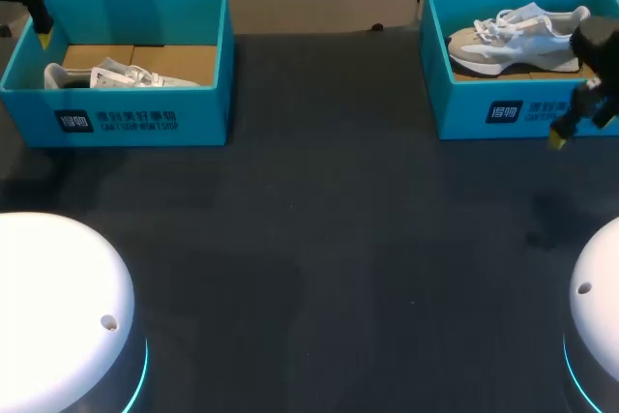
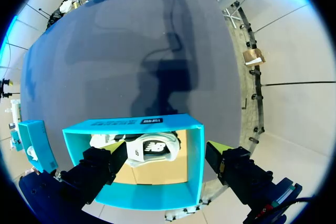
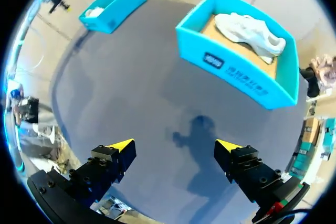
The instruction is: Take the shoe out of the shoebox, open the shoe tongue, remove and reinsert the insole, then place the shoe into the shoebox
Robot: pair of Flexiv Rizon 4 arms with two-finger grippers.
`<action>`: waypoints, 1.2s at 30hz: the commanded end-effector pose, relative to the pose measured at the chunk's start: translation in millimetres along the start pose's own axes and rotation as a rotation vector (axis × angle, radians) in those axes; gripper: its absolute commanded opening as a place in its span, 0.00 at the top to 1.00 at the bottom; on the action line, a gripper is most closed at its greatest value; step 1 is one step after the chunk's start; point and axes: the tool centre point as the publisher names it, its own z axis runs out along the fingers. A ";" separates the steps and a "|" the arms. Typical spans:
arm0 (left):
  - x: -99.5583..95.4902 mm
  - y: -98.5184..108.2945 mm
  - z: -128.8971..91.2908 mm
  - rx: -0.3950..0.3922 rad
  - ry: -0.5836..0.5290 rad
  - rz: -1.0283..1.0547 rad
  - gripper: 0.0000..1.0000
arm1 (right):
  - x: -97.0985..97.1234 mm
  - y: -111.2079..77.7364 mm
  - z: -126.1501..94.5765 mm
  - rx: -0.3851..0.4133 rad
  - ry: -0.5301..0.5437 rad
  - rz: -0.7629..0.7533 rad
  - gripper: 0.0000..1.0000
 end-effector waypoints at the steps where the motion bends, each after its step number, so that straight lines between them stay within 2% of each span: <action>1: -0.3 -1.5 -0.5 -0.003 0.003 0.000 0.00 | -7.7 11.4 -2.4 0.047 -0.006 -0.013 0.00; 13: -0.3 -1.5 -0.5 -0.003 0.003 0.000 0.00 | -7.7 11.4 -2.4 0.047 -0.006 -0.013 0.00; 15: -0.3 -1.5 -0.5 -0.003 0.003 0.000 0.00 | -16.5 14.8 -1.1 0.059 -0.049 0.042 0.00; 17: -0.3 -1.5 -0.5 -0.003 0.003 0.000 0.00 | -28.7 19.8 0.6 0.104 -0.086 0.122 0.00; 21: -0.3 -1.5 -0.5 -0.003 0.003 0.000 0.00 | -53.0 29.0 -1.3 0.128 -0.127 0.214 0.00; 25: -0.3 -1.5 -0.5 -0.003 0.003 0.000 0.00 | -78.6 35.8 -3.3 0.121 -0.098 0.260 0.00; 27: -0.3 -1.5 -0.5 -0.003 0.003 0.000 0.00 | -90.6 37.4 -3.5 0.141 -0.133 0.285 0.00; 29: -0.3 -1.5 -0.5 -0.003 0.003 0.000 0.00 | -100.7 38.0 -2.1 0.146 -0.119 0.304 0.00; 36: -0.3 -1.5 -0.5 -0.003 0.003 0.000 0.00 | -138.4 56.5 15.5 0.181 -0.127 0.350 0.00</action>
